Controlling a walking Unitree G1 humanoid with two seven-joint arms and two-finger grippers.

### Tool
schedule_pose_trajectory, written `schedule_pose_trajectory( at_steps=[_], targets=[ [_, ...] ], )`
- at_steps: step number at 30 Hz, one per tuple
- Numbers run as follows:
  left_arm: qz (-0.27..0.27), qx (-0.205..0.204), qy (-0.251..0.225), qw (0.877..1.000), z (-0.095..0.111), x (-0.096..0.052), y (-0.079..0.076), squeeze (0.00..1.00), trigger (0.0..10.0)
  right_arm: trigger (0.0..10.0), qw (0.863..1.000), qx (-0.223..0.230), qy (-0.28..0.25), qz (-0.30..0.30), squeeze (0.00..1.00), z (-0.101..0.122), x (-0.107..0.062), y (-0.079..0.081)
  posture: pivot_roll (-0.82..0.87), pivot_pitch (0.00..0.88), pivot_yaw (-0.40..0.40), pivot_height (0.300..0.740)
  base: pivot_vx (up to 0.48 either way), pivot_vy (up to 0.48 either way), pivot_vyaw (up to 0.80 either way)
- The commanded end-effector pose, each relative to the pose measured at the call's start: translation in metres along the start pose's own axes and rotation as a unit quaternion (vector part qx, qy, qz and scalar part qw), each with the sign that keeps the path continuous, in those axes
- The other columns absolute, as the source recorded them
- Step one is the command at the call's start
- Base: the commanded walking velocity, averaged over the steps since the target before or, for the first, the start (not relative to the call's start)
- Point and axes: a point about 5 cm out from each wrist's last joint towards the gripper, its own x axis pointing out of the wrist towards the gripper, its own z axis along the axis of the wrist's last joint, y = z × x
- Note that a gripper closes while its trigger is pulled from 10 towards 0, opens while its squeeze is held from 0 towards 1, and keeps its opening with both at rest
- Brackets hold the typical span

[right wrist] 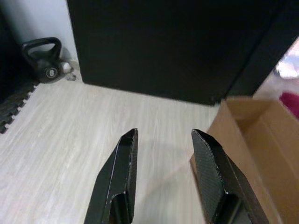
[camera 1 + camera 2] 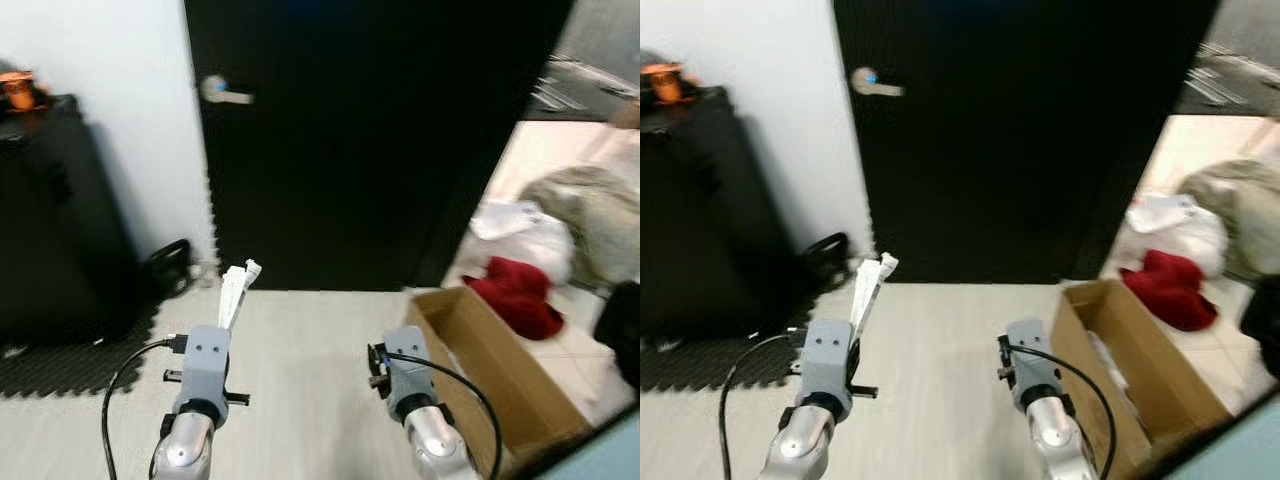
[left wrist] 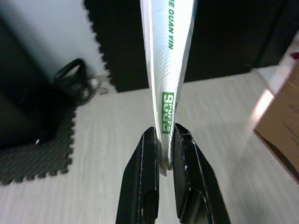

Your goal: Clean up the room

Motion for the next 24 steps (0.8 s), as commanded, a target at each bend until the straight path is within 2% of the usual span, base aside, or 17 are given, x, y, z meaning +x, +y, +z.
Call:
schedule_pose_trajectory(
  at_steps=[1,24],
  targets=[
    [-0.003,0.001,0.006,1.000,-0.0022,-0.0016,-0.0002,0.00,10.0,10.0,1.000,0.001,0.006,-0.004,0.00,-0.0021,-0.0010,-0.0030,-0.01,0.094,-0.006,0.740,0.000,0.000,-0.80],
    [-0.007,-0.003,0.009,1.000,-0.0027,-0.0017,-0.0010,0.00,10.0,10.0,1.000,-0.001,0.006,-0.002,0.00,-0.0024,-0.0005,-0.0031,-0.01,0.086,-0.008,0.740,0.000,0.000,-0.80]
  ],
)
